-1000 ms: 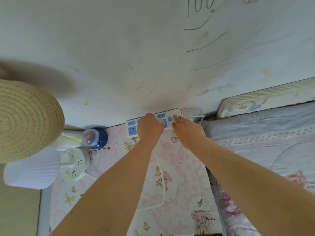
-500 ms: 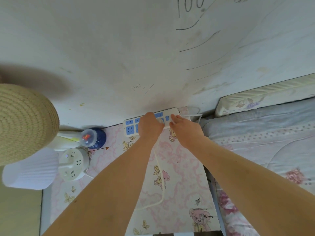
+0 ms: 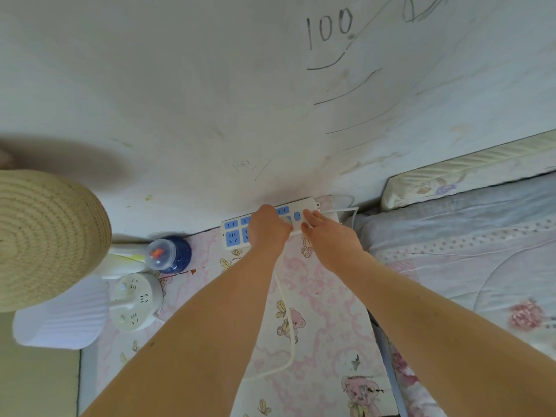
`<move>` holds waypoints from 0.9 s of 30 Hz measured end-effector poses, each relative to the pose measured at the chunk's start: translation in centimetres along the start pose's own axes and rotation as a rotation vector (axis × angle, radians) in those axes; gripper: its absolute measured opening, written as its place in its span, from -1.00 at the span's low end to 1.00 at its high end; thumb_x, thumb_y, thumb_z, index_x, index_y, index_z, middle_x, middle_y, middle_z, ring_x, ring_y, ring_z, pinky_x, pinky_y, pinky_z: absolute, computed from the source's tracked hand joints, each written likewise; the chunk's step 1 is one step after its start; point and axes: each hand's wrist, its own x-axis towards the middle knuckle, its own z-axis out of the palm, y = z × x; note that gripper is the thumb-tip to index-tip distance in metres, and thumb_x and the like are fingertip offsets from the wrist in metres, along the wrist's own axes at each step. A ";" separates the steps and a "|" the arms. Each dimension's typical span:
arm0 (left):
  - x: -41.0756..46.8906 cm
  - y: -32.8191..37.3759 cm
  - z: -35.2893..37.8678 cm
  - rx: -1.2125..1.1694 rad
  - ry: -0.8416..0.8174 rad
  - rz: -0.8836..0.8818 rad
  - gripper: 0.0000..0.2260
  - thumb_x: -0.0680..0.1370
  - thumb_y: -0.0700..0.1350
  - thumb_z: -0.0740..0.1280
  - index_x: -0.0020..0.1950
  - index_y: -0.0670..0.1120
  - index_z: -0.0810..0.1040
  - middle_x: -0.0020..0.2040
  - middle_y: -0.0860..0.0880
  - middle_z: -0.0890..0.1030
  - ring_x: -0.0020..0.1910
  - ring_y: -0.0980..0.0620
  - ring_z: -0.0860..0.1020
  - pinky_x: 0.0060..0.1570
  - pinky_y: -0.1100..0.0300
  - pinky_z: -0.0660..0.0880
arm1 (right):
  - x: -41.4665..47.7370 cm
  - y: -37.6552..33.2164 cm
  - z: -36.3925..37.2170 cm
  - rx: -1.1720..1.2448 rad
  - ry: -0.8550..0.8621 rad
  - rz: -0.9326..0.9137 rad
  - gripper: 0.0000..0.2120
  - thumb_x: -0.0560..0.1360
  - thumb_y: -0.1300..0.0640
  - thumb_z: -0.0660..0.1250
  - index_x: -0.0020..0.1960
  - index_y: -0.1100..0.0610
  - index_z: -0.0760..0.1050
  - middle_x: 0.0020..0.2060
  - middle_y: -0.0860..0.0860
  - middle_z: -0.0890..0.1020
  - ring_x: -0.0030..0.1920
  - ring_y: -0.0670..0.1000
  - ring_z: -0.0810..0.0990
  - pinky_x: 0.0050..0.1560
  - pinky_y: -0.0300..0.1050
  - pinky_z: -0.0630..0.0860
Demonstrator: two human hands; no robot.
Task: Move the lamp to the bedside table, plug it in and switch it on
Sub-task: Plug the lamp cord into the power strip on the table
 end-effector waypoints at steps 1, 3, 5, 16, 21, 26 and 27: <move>0.1 0.0 0.0 0.003 -0.004 -0.003 -0.80 0.44 -0.12 0.41 -0.01 -0.20 0.58 -0.14 -0.16 0.69 -0.19 -0.16 0.68 -0.21 0.07 0.60 | 0.0 0.0 0.0 0.002 0.000 -0.001 -0.54 0.53 0.31 0.21 0.42 0.19 0.27 0.52 0.03 0.14 0.46 0.03 0.24 0.11 0.04 0.57; 0.2 0.1 -0.1 0.007 -0.017 -0.012 -0.80 0.44 -0.12 0.43 -0.01 -0.19 0.58 -0.14 -0.15 0.69 -0.19 -0.14 0.68 -0.21 0.09 0.60 | -0.1 0.0 0.0 0.008 -0.006 0.002 -0.52 0.52 0.31 0.22 0.42 0.19 0.26 0.52 0.02 0.13 0.47 0.03 0.22 0.10 0.03 0.57; 0.3 0.1 -0.2 0.003 -0.028 -0.020 -0.80 0.43 -0.12 0.44 -0.01 -0.19 0.58 -0.14 -0.14 0.69 -0.19 -0.14 0.68 -0.19 0.07 0.63 | -0.1 -0.1 0.2 0.011 -0.006 0.011 -0.52 0.52 0.32 0.23 0.42 0.18 0.26 0.52 0.02 0.15 0.46 0.03 0.23 0.09 0.03 0.58; -0.7 -1.2 0.5 -0.049 0.082 0.072 -0.85 0.48 -0.12 0.38 -0.07 -0.19 0.55 -0.12 -0.15 0.66 -0.14 -0.12 0.62 -0.33 0.13 0.37 | -0.6 -0.9 1.0 0.024 0.034 0.054 -0.47 0.50 0.33 0.20 0.45 0.17 0.22 0.53 -0.02 0.12 0.47 0.02 0.21 0.14 0.06 0.57; -2.4 -2.8 1.3 0.025 0.125 0.205 -0.84 0.58 -0.16 0.24 -0.10 -0.19 0.57 -0.14 -0.15 0.62 -0.11 -0.15 0.59 -0.27 0.10 0.39 | -1.8 -1.9 1.9 0.089 0.103 0.115 -0.42 0.50 0.33 0.18 0.49 0.12 0.17 0.54 -0.01 0.13 0.51 0.01 0.16 0.25 0.04 0.50; -4.0 -7.1 0.1 -0.011 0.158 0.299 -0.74 0.57 -0.32 0.16 0.19 -0.15 0.53 0.12 -0.11 0.59 0.09 -0.09 0.55 -0.12 0.15 0.40 | -3.3 -4.7 2.1 0.279 0.148 0.170 -0.37 0.48 0.37 0.14 0.50 0.02 0.17 0.52 0.03 0.21 0.44 0.14 0.29 0.27 0.11 0.47; -4.3 -8.1 -0.3 -0.033 0.158 0.291 -0.71 0.56 -0.34 0.16 0.21 -0.14 0.53 0.14 -0.10 0.59 0.10 -0.07 0.55 -0.12 0.18 0.39 | -3.6 -5.3 2.1 0.288 0.168 0.161 -0.39 0.48 0.37 0.15 0.48 0.03 0.20 0.49 0.04 0.25 0.41 0.16 0.32 0.28 0.10 0.46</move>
